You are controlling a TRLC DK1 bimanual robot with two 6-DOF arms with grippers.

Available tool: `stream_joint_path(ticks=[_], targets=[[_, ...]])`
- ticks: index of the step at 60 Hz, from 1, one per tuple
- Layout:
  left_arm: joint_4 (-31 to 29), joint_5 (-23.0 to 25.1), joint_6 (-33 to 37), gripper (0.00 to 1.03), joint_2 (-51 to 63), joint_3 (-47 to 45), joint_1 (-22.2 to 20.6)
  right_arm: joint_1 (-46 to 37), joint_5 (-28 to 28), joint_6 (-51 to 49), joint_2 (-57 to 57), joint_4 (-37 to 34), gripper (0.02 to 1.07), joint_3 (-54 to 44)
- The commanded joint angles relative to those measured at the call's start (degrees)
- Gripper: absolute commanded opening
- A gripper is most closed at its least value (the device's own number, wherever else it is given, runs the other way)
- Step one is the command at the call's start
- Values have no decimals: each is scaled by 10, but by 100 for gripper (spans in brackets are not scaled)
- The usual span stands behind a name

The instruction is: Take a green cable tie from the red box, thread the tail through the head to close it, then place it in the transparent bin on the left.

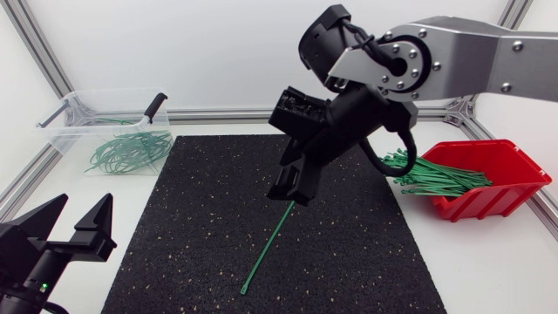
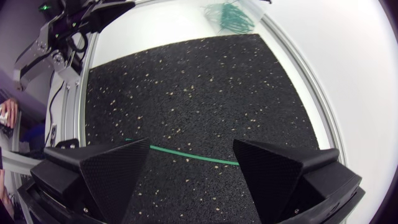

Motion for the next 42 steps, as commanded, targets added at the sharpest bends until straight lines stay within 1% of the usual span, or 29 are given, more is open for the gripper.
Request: stream_joint_path(ticks=[1, 4, 7, 10, 15, 19, 20, 25, 29, 34, 38, 42], targets=[[-16, 3, 5, 99, 3, -22, -1, 18, 2, -68, 46, -64, 102, 52], [-16, 3, 5, 99, 3, -21, -1, 25, 2, -99, 66, -112, 102, 83], [-16, 3, 5, 99, 3, -22, -2, 34, 4, -123, 78, -131, 102, 101], [-16, 3, 5, 99, 3, -22, -2, 41, 19, -142, 94, -150, 102, 120], [-16, 3, 5, 99, 3, -22, 0, 52, 22, -175, 121, -197, 102, 153], [-16, 3, 5, 99, 3, -21, 0, 66, 44, -197, 127, -198, 102, 155], [-16, 3, 5, 99, 3, -22, 0, 72, 61, -206, 131, -198, 102, 153], [-16, 3, 5, 99, 3, -21, 0, 90, 102, -230, 143, -211, 102, 153], [-16, 3, 5, 99, 3, -22, 0, 99, 119, -251, 145, -217, 102, 148], [-16, 3, 5, 99, 3, -22, -1, 107, 126, -280, 145, -217, 102, 149], [-16, 3, 5, 99, 3, -22, -2, 116, 152, -292, 150, -217, 102, 153], [-16, 3, 5, 99, 3, -22, -1, 123, 159, -314, 150, -217, 102, 155]])
